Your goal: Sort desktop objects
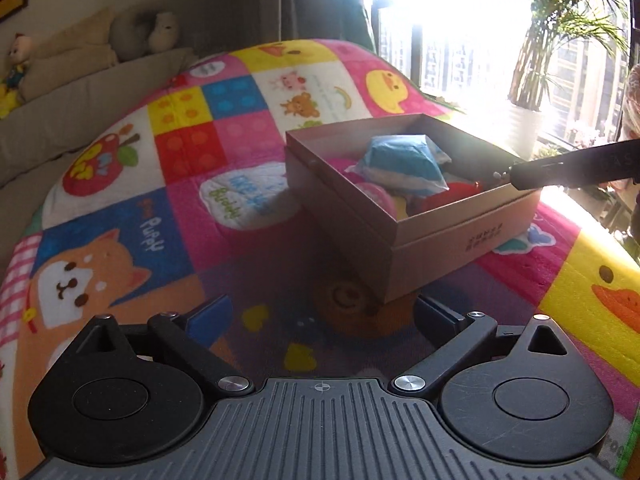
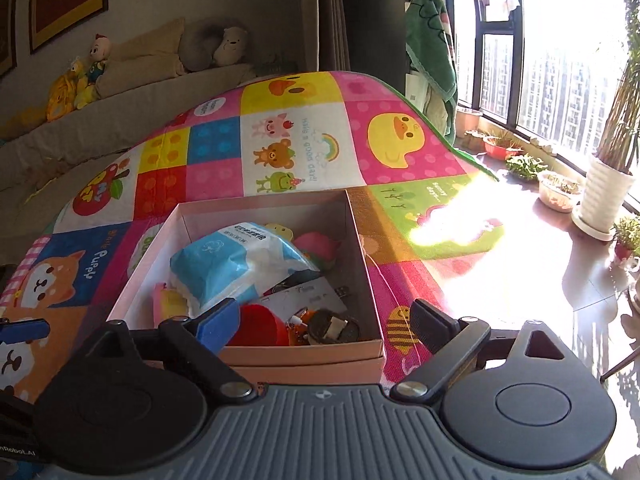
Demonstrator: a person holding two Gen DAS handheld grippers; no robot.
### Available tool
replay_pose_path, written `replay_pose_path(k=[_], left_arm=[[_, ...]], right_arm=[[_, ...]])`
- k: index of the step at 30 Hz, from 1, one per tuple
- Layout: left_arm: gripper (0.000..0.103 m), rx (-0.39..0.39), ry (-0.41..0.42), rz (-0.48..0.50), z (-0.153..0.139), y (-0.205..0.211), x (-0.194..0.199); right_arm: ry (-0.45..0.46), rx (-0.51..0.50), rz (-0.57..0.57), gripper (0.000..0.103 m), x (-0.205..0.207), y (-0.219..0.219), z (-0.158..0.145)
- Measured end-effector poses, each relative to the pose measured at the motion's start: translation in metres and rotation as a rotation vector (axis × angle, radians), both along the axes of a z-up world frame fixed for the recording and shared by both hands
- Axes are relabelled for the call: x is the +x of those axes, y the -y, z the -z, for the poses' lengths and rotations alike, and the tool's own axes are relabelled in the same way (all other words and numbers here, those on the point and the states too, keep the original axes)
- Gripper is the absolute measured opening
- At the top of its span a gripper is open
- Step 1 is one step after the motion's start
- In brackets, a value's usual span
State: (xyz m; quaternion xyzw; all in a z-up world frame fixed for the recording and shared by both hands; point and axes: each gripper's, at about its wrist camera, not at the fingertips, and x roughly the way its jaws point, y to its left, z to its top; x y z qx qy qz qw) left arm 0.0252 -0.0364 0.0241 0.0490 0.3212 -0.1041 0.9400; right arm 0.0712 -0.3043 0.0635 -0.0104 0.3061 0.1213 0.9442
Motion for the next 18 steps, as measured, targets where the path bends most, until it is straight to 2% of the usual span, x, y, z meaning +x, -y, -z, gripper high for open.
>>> replay_pose_path(k=[4,9,13,15,18], left_arm=[[0.103,-0.029,-0.048,-0.079,0.011,-0.005,-0.005],[0.103,-0.047,-0.071,-0.133,0.015,-0.009,-0.005],[0.103,-0.042,-0.017,-0.08,0.003,0.0,0.002],[0.103,-0.051,-0.001,-0.035,-0.001,0.01,0.008],[0.103,-0.072,0.01,0.04,-0.005,0.027,0.02]], right_arm=[[-0.04,-0.046,-0.064,0.103,-0.03,-0.015,0.024],[-0.096,-0.063,-0.082,0.103,-0.029,-0.035,0.043],[0.041,-0.064,-0.029,0.103,-0.022,-0.026,0.017],[0.088,0.012,0.003,0.103,-0.017,-0.006,-0.001],[0.097,0.146,0.042,0.103,0.002,0.024,-0.019]])
